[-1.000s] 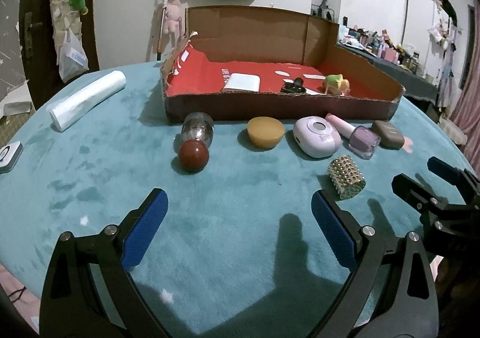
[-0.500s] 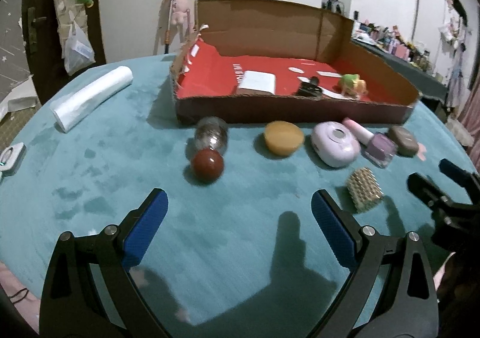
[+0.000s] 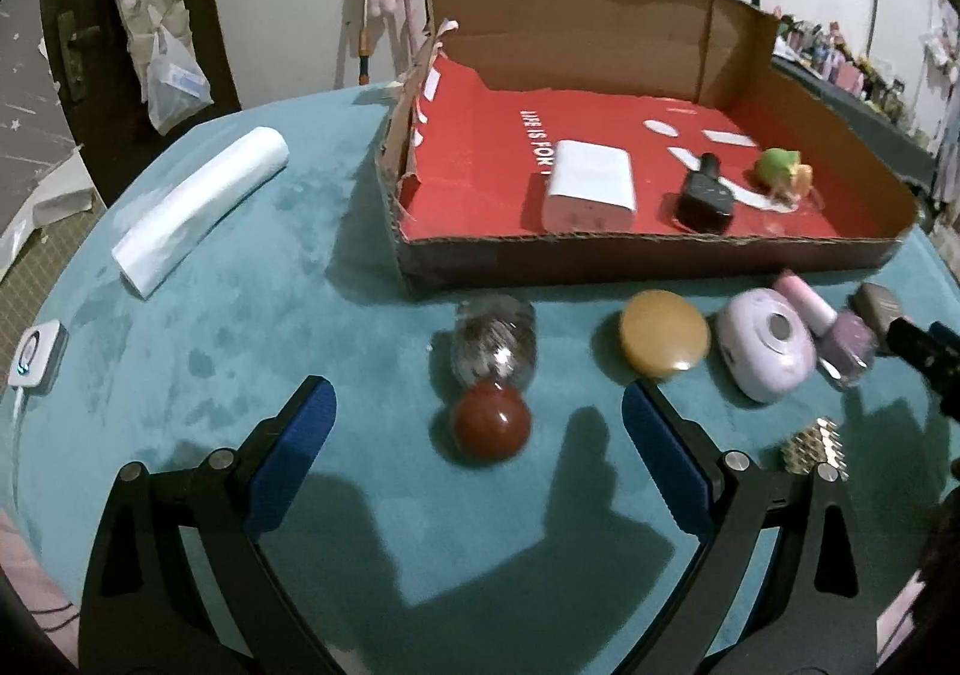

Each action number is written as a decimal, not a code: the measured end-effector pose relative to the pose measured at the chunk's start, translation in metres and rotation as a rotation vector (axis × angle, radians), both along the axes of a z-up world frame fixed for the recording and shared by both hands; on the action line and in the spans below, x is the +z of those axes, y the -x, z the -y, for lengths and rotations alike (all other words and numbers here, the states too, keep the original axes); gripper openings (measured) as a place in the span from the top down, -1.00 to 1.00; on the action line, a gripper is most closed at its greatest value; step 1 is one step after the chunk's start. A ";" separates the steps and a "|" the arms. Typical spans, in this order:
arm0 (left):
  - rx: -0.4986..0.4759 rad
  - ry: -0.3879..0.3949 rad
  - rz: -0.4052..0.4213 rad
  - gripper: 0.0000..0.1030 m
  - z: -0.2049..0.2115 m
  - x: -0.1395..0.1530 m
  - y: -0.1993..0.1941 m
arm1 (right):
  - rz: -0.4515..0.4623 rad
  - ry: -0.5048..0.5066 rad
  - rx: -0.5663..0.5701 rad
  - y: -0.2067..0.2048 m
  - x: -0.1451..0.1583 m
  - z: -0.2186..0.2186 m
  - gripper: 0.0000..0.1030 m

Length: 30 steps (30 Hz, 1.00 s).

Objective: Organize rigid objects
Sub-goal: 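Grasp the glass jar with the left tool while the right tool grasps the eye shadow compact, then carry the jar and compact into the red-lined box and open both tools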

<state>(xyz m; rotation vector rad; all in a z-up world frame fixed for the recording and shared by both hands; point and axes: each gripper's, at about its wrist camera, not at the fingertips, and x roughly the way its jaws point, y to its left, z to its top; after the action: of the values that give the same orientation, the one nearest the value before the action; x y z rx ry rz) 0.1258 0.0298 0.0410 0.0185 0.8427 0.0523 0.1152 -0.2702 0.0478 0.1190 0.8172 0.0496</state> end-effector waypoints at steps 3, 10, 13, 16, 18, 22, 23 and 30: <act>-0.008 0.002 -0.023 -0.88 -0.001 -0.002 -0.009 | -0.052 -0.020 0.012 -0.010 -0.005 0.001 -0.99; -0.015 0.040 -0.078 -0.40 -0.003 -0.007 -0.024 | -0.075 0.057 0.015 -0.026 -0.006 -0.006 -0.77; -0.026 0.039 -0.071 0.04 -0.002 -0.006 -0.026 | -0.097 0.082 0.036 -0.029 -0.010 -0.011 -0.49; -0.042 0.056 -0.068 0.43 -0.001 -0.003 -0.026 | -0.078 0.071 0.067 -0.025 -0.009 -0.013 -0.13; -0.044 0.069 -0.071 0.43 -0.002 -0.001 -0.025 | -0.065 0.061 0.071 -0.022 -0.007 -0.013 -0.10; -0.062 0.091 -0.065 0.43 -0.002 0.004 -0.016 | -0.032 0.021 0.091 -0.015 0.001 -0.012 -0.10; -0.067 0.094 -0.063 0.43 -0.002 0.006 -0.016 | -0.029 0.021 0.098 -0.013 0.002 -0.014 -0.10; -0.124 0.109 -0.032 0.43 0.010 0.018 -0.005 | -0.006 0.010 0.154 -0.004 0.010 -0.030 -0.10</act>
<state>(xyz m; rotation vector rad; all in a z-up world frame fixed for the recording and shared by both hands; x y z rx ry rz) 0.1311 0.0199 0.0589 -0.0309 0.8738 -0.1112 0.1191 -0.2397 0.0578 0.0466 0.8317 0.1908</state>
